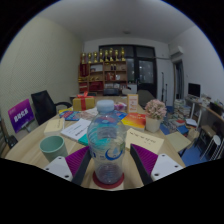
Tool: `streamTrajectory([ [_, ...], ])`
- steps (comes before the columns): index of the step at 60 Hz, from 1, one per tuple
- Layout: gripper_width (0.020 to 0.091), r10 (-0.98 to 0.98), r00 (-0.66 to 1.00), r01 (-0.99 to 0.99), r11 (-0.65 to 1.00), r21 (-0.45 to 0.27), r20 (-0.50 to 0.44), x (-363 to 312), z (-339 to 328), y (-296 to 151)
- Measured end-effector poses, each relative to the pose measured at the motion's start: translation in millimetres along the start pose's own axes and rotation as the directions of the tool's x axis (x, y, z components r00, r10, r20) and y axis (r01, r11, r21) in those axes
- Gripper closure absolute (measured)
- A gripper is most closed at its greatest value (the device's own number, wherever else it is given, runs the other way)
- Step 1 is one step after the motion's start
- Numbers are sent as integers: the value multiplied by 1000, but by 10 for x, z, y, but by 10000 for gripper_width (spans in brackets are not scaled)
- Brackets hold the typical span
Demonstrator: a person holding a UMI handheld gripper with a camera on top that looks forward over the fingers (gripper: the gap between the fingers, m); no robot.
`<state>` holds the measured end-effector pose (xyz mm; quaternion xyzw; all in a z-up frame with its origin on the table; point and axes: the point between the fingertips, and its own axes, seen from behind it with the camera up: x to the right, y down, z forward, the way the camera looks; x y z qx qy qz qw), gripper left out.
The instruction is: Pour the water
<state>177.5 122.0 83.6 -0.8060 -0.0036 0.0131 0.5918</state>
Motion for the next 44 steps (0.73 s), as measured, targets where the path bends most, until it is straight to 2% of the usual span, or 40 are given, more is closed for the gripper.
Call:
streamTrajectory([
  [9, 258, 17, 998, -20, 998, -57, -60, 47, -475, -30],
  [21, 269, 39, 991, -50, 996, -79, -132, -285, -1463, -391],
  [33, 272, 52, 976, -63, 997, -45, -210, -698, -2457, -916],
  [44, 272, 65, 976, -69, 998, -11, -209, -969, -3067, -1202],
])
